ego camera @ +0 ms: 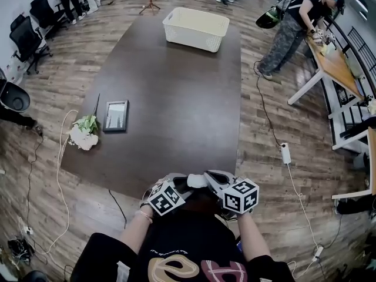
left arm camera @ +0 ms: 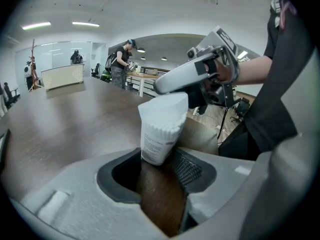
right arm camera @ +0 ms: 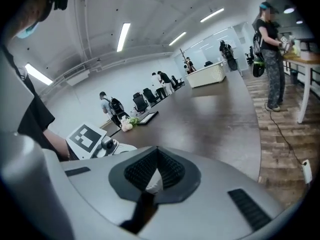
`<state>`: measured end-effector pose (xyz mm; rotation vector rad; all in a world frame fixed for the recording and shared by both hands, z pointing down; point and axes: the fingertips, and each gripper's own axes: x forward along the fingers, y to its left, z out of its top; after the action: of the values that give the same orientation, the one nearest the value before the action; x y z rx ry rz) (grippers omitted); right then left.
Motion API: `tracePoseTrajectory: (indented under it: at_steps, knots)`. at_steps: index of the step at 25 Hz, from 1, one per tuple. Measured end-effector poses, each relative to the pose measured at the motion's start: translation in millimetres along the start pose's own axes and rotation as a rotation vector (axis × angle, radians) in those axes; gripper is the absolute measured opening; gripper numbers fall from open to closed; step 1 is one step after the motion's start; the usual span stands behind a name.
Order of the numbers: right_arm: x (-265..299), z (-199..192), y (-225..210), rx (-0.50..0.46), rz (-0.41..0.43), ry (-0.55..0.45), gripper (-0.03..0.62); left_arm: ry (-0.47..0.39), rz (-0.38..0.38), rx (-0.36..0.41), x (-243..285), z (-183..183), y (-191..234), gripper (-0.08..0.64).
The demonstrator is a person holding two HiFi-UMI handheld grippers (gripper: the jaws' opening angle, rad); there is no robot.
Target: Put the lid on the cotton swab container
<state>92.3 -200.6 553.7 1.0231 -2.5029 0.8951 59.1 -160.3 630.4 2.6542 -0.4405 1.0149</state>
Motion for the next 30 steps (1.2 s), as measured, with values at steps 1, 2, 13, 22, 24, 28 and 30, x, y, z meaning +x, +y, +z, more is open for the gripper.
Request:
tracePoseTrajectory:
  at_steps: [1,2,13,22,24,28,30]
  knots:
    - [-1.8,-0.7,-0.3,0.014,0.001,-0.008,0.008,0.003,0.000,0.002,0.4,0.4,-0.7,0.201]
    - [-3.7,-1.8,-0.4,0.016,0.000,-0.011,0.008,0.008,0.000,0.004,1.3,0.2,-1.5,0.201]
    - [-5.0,-8.1,14.4,-0.092,-0.023,0.024,0.008,-0.001,0.004,0.010,0.0,2.5,-2.0,0.201]
    - [-6.5,-9.8,14.4,-0.168,-0.149,-0.091,0.008,-0.001,-0.007,0.004,2.8,0.5,-2.3,0.201]
    - [-5.5,-9.6,14.2,-0.185,-0.176,-0.109,0.006,-0.005,-0.015,0.001,2.9,1.3,-0.9,0.201]
    - [-5.1,-8.5,16.0,-0.186,-0.192,-0.124,0.006,0.006,-0.031,-0.010,0.5,-0.8,-1.0,0.202]
    - [-3.9,-6.9,17.0,-0.185,-0.194,-0.125,0.006,0.009,-0.024,-0.012,-2.1,-0.9,-0.2,0.201]
